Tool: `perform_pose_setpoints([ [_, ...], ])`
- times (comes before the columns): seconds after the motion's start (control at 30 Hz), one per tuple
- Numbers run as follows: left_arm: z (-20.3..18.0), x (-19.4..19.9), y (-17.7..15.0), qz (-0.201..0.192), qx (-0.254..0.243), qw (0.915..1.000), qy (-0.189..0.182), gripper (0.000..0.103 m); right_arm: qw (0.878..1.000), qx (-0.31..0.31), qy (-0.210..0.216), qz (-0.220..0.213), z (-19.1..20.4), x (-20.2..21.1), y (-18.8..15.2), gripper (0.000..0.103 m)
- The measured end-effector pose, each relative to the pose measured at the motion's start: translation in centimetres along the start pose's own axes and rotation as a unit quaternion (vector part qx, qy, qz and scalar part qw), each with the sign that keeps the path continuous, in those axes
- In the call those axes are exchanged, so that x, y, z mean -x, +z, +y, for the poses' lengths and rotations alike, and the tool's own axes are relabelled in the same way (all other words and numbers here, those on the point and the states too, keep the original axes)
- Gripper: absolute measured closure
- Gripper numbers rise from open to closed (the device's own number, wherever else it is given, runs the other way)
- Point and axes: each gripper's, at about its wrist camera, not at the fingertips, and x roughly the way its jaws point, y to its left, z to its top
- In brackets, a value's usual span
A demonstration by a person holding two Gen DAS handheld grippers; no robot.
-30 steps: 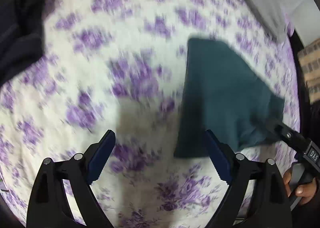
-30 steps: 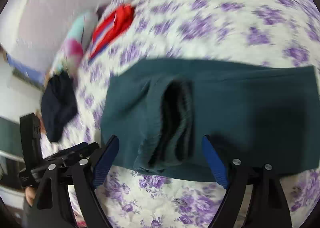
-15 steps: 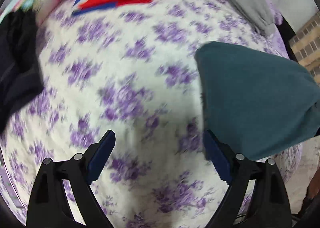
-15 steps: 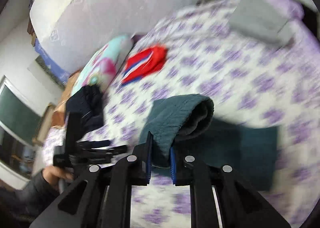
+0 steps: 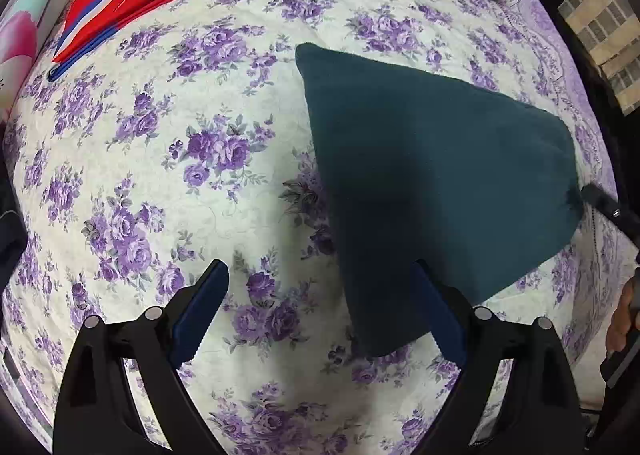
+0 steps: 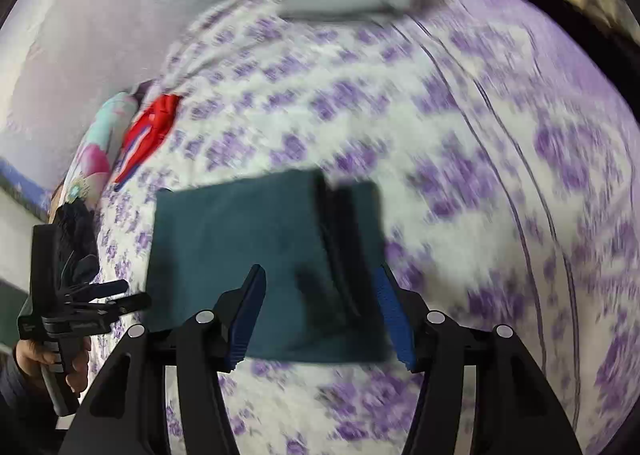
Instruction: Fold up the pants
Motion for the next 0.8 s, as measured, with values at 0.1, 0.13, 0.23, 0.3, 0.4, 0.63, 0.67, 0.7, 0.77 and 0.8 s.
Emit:
perform_pose_setpoints([
  [0.1,-0.4,-0.7,0.4,0.009,0.014,0.9999,-0.003,0.014,1.000,0.005,0.000,0.008,0.5,-1.6,0.7,0.047],
  [0.13,-0.5,-1.0,0.6,0.013,0.018,0.9997,-0.007,0.014,1.000,0.007,-0.005,0.016,0.9,-2.8,0.9,0.053],
  [0.23,-1.3,-1.2,1.3,0.008,0.015,0.9998,-0.009,0.014,0.998,0.013,-0.033,0.059,0.8,-6.0,1.3,0.075],
  [0.3,-1.8,-1.0,1.8,0.005,0.008,0.9999,-0.004,0.014,0.999,0.014,-0.017,0.047,0.9,-4.9,1.5,0.084],
  [0.4,-2.0,-0.4,2.0,-0.005,0.010,0.9998,-0.015,0.014,1.000,0.021,0.006,0.002,1.2,-0.8,2.2,0.085],
  [0.63,-2.9,-1.8,2.5,0.017,-0.003,0.9997,-0.015,0.014,0.995,0.000,-0.064,0.073,-2.2,-3.3,1.4,0.036],
  [0.67,-3.0,-2.0,2.6,0.018,-0.005,0.9998,-0.007,0.014,0.997,-0.021,-0.050,0.058,-2.4,-2.8,1.3,0.036],
  [0.7,-3.0,-2.0,2.7,0.016,-0.004,0.9999,0.002,0.014,0.998,-0.033,-0.043,0.042,-2.4,-2.2,1.4,0.036],
  [0.77,-3.0,-1.6,3.0,0.008,0.003,1.0000,0.000,0.014,0.999,-0.030,-0.036,-0.018,-1.4,-0.3,1.8,0.036],
  [0.8,-3.1,-1.1,3.2,-0.002,0.007,1.0000,-0.003,0.014,0.999,-0.023,-0.026,-0.034,-0.9,0.2,2.1,0.038],
])
